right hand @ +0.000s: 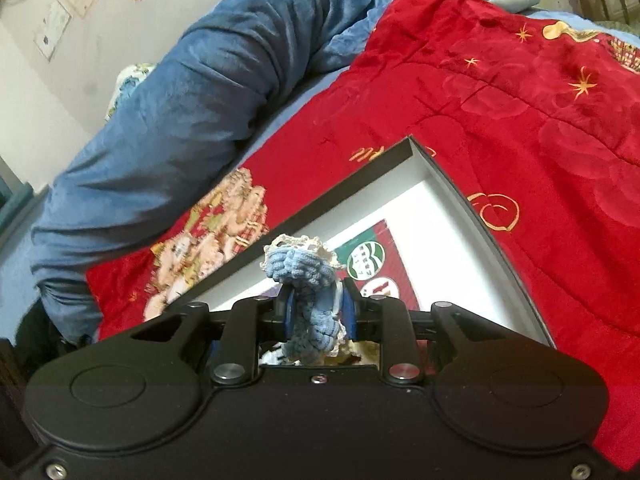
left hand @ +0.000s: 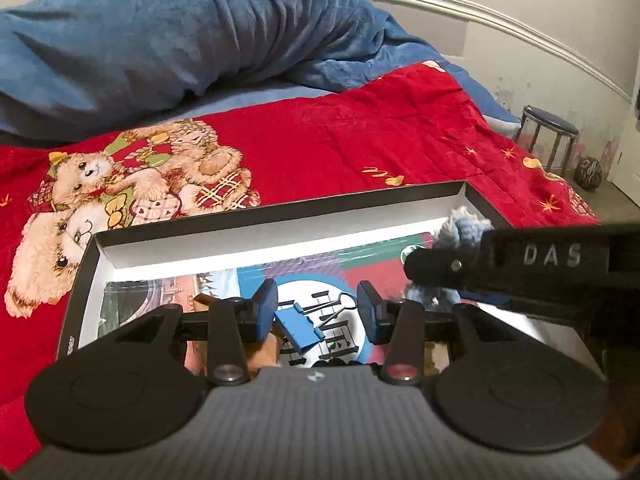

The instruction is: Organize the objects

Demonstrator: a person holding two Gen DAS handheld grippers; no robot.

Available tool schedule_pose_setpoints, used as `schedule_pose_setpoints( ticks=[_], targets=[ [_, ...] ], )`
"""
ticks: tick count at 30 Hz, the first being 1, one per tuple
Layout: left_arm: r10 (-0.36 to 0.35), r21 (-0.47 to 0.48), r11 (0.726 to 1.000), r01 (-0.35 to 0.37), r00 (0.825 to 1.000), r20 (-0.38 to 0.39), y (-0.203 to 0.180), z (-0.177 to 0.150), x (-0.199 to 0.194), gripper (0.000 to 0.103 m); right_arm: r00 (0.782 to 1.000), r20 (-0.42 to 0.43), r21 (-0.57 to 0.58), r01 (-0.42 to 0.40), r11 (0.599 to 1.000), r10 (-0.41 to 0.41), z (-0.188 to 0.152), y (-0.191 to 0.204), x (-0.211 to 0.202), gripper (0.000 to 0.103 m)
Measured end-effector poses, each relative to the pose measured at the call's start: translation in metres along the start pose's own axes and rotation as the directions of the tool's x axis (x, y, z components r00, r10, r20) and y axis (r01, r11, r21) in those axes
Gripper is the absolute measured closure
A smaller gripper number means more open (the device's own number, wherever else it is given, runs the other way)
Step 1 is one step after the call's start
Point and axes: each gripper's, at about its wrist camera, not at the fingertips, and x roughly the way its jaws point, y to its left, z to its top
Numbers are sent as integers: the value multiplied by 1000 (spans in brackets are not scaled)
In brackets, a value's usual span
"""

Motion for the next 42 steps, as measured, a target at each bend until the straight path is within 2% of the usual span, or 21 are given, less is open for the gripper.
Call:
schedule_pose_setpoints(
  ticks=[1,3,4,5,6,8,10,12,13,15,18,21,24,27,30,32,35,36,39,40,42],
  targets=[
    [1,3,1000,-1,1000,1,0,0,0,53,1000,-1,1,0,1000,0,-1,0,0,79],
    [-1,11,1000,1,1000,0,0,0,-1,43,1000,-3,4,1,1000,-1,0,0,0,76],
    [-14,14,1000,14,1000,1,0,0,-1,42,1000,-1,6,2,1000,-2,0,-1,-1,70],
    [-28,16,999,28,1000,5,0,0,-2,36,1000,-1,13,1,1000,-1,1,-1,-1,66],
    [-47,15,999,47,999,9,1,0,-3,28,1000,-6,21,-12,1000,12,2,-2,-1,55],
    [-62,6,998,62,998,18,2,1,-5,21,999,-7,39,-31,999,31,6,-3,-2,41],
    [-70,34,997,68,997,33,1,1,-10,19,1000,-4,44,-21,999,21,10,-1,-6,24],
    [-70,86,994,65,996,60,0,0,-20,18,1000,17,30,-23,999,23,16,6,-17,18],
    [-70,114,992,60,994,83,-2,1,-28,17,999,25,24,-23,999,22,19,10,-23,8],
    [-74,159,986,53,989,129,-4,3,-47,11,999,47,9,-26,1000,25,24,21,-41,0],
    [-63,136,990,35,977,205,-4,5,-79,0,995,93,-24,-16,1000,19,21,37,-80,0],
    [14,51,998,-28,966,257,-3,-2,-103,0,988,136,-60,76,995,-67,0,45,-125,0],
    [46,-8,999,-46,970,239,0,-18,-122,0,960,223,-78,192,978,-171,-26,46,-168,0],
    [9,-42,999,-1,980,200,3,-45,-141,0,933,262,-40,267,963,-248,-45,39,-198,0],
    [8,-31,1000,-2,981,192,3,-68,-162,0,915,288,45,282,958,-283,-62,21,-218,0],
    [32,-24,999,-27,975,218,0,-78,-178,0,918,283,93,262,961,-278,-67,9,-220,0],
    [23,2,1000,-24,966,259,-2,-86,-202,0,921,281,130,241,962,-269,-75,-5,-218,0],
    [17,21,999,-24,964,264,-2,-90,-208,0,913,289,133,259,957,-287,-77,-6,-218,0],
    [32,67,996,-51,967,254,1,-100,-215,0,870,361,91,326,941,-336,-84,3,-221,0],
    [48,79,994,-69,967,250,2,-104,-215,0,847,412,73,336,939,-335,-87,8,-224,0],
    [92,80,990,-115,965,244,3,-108,-215,0,819,472,36,351,936,-325,-94,17,-225,0]
  ],
)
